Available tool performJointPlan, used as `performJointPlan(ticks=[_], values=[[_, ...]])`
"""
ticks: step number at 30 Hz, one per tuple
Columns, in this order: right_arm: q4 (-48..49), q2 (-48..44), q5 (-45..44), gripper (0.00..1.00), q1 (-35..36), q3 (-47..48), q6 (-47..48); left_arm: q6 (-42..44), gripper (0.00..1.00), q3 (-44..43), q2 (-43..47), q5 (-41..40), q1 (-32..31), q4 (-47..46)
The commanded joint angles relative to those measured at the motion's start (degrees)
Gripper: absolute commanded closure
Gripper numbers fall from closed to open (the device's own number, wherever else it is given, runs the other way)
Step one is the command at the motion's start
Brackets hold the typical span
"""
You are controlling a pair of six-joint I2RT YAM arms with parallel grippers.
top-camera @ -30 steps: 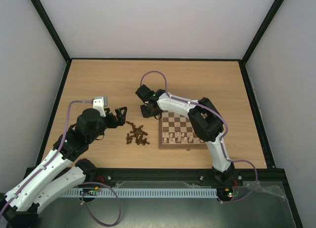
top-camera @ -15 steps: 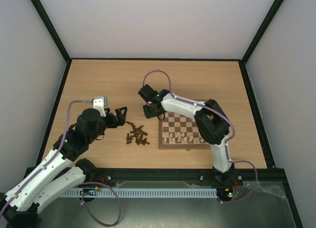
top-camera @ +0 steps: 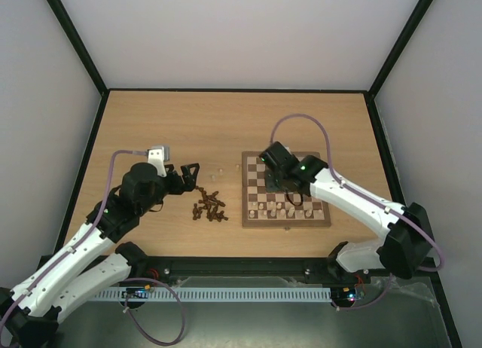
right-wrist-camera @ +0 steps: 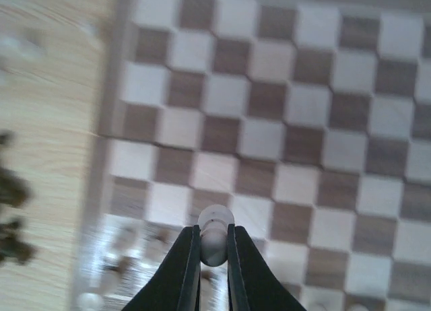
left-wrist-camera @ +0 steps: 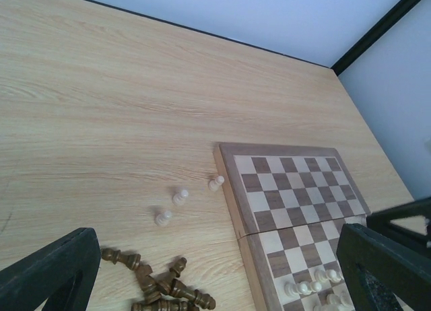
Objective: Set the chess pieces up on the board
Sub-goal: Place the chess piece on the chessboard.
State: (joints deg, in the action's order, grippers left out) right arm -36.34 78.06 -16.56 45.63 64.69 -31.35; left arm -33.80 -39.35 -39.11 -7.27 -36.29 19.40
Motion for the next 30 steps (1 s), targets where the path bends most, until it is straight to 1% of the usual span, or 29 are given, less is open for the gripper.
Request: performJointPlan(ticks=[1,2,7,11,30], values=[[-4.95,-3.68,-0.41,0.95,-2.73,-9.37,-4.69,0.63,0.0,1.0,-0.65,2.55,0.35,-2.89],[-4.94,-4.17,-0.33,0.95,-2.89,-10.22,-6.34,0.68,0.01,0.95,-1.0,2.89,0.35,-3.03],[-5.73,-4.69,-1.09,0.95,-2.93,-12.45,-8.89,1.13,0.01,0.96,-1.83,3.88,0.34,-3.49],[-4.38,-5.44,0.44,0.95,-2.91,-15.4,-10.21,1.15,0.01,1.03,-2.06,4.6,0.31,-4.0],[-5.59,-4.25,-0.68,0.94,-2.93,-17.32,-15.32,1.19,0.01,1.24,-2.1,6.14,0.35,-4.5]])
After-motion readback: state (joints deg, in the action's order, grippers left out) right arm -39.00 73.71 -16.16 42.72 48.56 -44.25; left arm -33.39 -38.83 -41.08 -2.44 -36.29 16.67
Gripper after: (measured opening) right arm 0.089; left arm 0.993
